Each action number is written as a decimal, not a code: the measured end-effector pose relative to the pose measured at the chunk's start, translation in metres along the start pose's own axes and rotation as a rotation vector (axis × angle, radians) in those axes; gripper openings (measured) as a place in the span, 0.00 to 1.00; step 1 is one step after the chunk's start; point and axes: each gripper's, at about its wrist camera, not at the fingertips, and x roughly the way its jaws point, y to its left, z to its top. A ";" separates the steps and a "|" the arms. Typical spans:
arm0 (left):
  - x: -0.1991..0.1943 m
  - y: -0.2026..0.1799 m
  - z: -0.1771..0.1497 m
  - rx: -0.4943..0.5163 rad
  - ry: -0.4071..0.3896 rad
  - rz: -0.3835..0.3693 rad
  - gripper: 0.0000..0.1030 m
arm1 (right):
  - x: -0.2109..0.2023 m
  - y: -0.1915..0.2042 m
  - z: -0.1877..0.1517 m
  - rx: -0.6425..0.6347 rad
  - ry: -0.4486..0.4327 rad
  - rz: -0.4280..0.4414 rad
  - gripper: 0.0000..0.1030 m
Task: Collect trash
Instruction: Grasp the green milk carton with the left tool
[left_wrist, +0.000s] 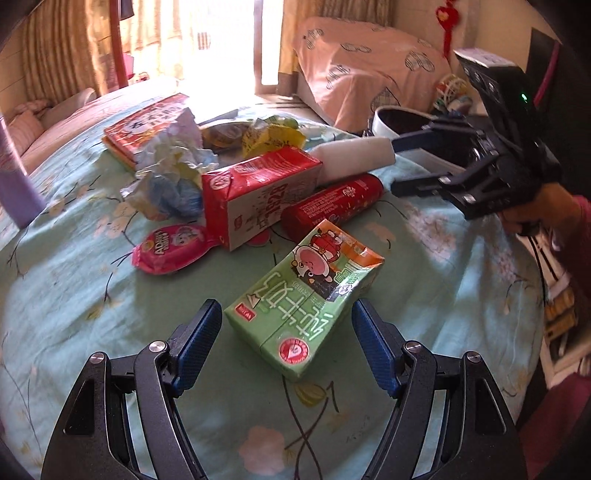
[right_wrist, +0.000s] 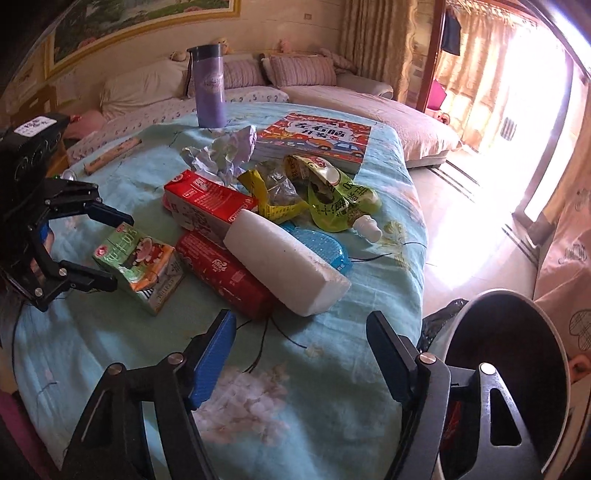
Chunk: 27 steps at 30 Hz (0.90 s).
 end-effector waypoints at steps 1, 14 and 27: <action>0.002 -0.001 0.001 0.010 0.006 -0.002 0.72 | 0.003 -0.002 0.002 -0.012 0.003 -0.001 0.65; 0.001 -0.024 0.002 -0.026 -0.017 0.024 0.57 | 0.011 -0.003 0.013 0.000 -0.030 0.070 0.00; -0.028 -0.018 -0.036 -0.352 -0.063 0.062 0.54 | -0.005 0.020 0.009 0.078 -0.060 0.168 0.49</action>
